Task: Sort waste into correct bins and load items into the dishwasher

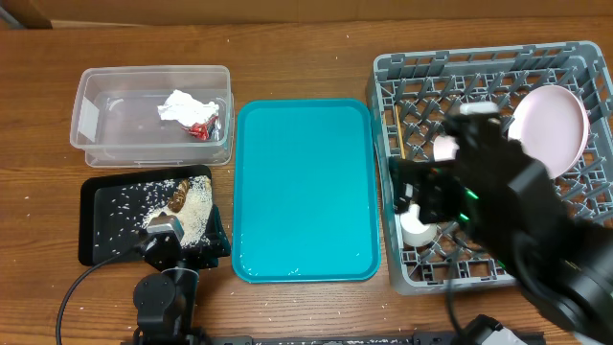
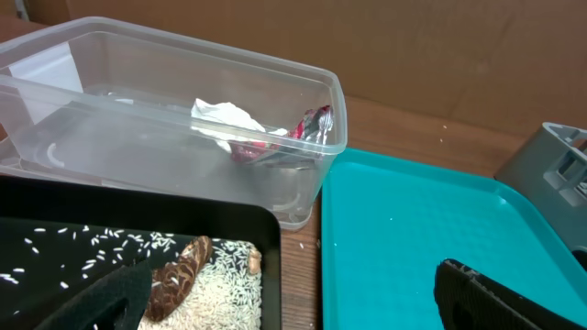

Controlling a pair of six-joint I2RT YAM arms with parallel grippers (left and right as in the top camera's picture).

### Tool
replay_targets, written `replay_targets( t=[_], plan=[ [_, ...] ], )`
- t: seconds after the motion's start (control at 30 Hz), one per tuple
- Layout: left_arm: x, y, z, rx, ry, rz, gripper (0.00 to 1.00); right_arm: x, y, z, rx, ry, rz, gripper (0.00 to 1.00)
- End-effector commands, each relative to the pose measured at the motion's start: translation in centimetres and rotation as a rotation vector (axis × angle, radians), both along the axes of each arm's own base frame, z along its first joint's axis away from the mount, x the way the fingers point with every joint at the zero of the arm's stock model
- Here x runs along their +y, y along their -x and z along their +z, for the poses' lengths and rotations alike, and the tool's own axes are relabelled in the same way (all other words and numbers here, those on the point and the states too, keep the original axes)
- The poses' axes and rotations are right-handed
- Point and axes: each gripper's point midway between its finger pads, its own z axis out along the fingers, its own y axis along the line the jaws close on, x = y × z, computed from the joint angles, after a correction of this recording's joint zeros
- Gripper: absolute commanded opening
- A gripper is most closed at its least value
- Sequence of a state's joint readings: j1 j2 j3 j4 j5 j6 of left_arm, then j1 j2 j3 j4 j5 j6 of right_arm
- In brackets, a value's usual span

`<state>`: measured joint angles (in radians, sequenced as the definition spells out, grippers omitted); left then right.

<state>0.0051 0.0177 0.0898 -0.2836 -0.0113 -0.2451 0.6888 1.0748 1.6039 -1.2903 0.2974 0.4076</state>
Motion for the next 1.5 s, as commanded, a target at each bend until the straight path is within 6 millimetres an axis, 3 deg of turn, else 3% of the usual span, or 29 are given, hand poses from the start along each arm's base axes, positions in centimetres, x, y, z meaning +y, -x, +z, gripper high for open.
replay_targets(
  t=[0.0,0.17,0.3,0.4,0.53,0.83,1.1,1.47],
  plan=[
    [-0.2,0.0,0.1,-0.009,0.014,-0.007,1.00,-4.0,2.2,3.6,-0.152,-0.029,-0.073,1.00],
    [-0.2,0.0,0.1,-0.009,0.014,-0.007,1.00,-7.4,3.4,6.3,-0.331,0.003,-0.117,1.00],
    [-0.2,0.0,0.1,-0.009,0.014,-0.007,1.00,-8.3,3.2,6.2,-0.435,0.027,-0.095,1.00],
    [-0.2,0.0,0.1,-0.009,0.014,-0.007,1.00,-9.3,2.9,3.8,-0.446,0.020,-0.136,1.00],
    [-0.2,0.0,0.1,-0.009,0.014,-0.007,1.00,-10.4,2.4,-1.1,-0.436,0.012,-0.190,1.00],
    [-0.2,0.0,0.1,-0.009,0.014,-0.007,1.00,-10.5,1.7,-10.8,-0.520,-0.031,-0.199,1.00],
    [-0.2,0.0,0.1,-0.009,0.014,-0.007,1.00,-10.2,0.0,-16.0,-0.614,-0.056,-0.202,1.00],
    [-0.2,0.0,0.1,-0.009,0.014,-0.007,1.00,-9.9,-1.6,-19.3,-0.661,-0.070,-0.200,1.00]
  ],
)
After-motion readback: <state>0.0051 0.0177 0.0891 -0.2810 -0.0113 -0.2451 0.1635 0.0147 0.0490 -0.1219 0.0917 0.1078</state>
